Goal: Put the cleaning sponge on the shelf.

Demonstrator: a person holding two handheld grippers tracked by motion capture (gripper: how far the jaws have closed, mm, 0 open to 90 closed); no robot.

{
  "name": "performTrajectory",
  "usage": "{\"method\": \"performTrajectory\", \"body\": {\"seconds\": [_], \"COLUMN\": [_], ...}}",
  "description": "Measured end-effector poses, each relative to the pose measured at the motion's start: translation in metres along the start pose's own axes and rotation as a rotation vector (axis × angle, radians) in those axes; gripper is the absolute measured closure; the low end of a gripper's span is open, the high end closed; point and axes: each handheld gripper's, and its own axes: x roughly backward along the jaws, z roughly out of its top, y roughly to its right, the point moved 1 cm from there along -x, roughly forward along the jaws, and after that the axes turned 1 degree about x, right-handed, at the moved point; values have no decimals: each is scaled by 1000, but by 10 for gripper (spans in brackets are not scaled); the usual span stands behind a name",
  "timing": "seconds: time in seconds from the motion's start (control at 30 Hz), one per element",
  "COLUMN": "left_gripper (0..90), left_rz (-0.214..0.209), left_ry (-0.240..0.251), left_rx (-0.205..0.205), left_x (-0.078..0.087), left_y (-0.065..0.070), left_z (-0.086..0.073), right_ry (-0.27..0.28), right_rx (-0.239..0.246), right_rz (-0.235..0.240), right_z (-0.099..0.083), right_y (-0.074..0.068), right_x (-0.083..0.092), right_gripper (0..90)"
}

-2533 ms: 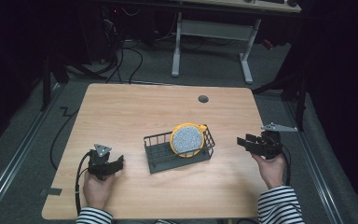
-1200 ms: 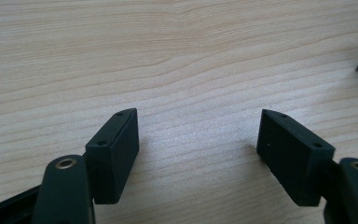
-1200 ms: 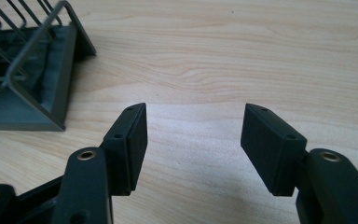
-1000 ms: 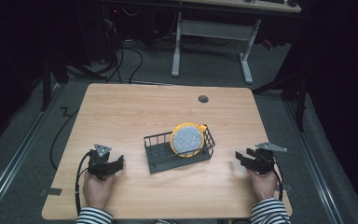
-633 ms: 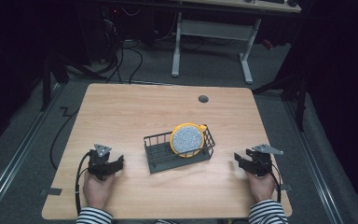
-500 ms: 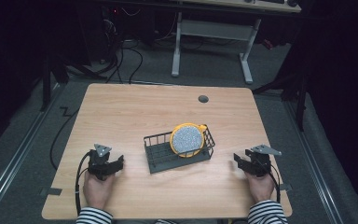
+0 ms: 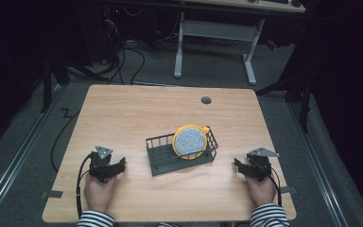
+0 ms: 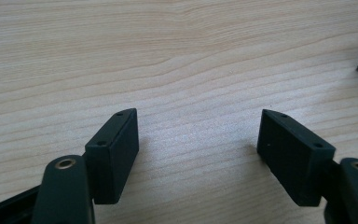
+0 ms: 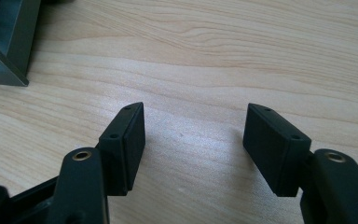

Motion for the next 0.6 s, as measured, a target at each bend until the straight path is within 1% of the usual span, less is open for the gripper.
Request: {"method": "performTrajectory", "body": {"seconds": [0.17,0.6], "left_gripper": [298,298], "left_rz": [0,1], "left_ry": [0,-1], "left_rx": [0,1], "left_x": [0,0], "left_y": [0,0], "left_z": [0,0], "right_ry": [0,0], "right_rx": [-4,-4], "right_rz": [-6,-5], "right_z": [0,0], "right_y": [0,0], "right_x": [0,0], "right_gripper": [382,379]}}
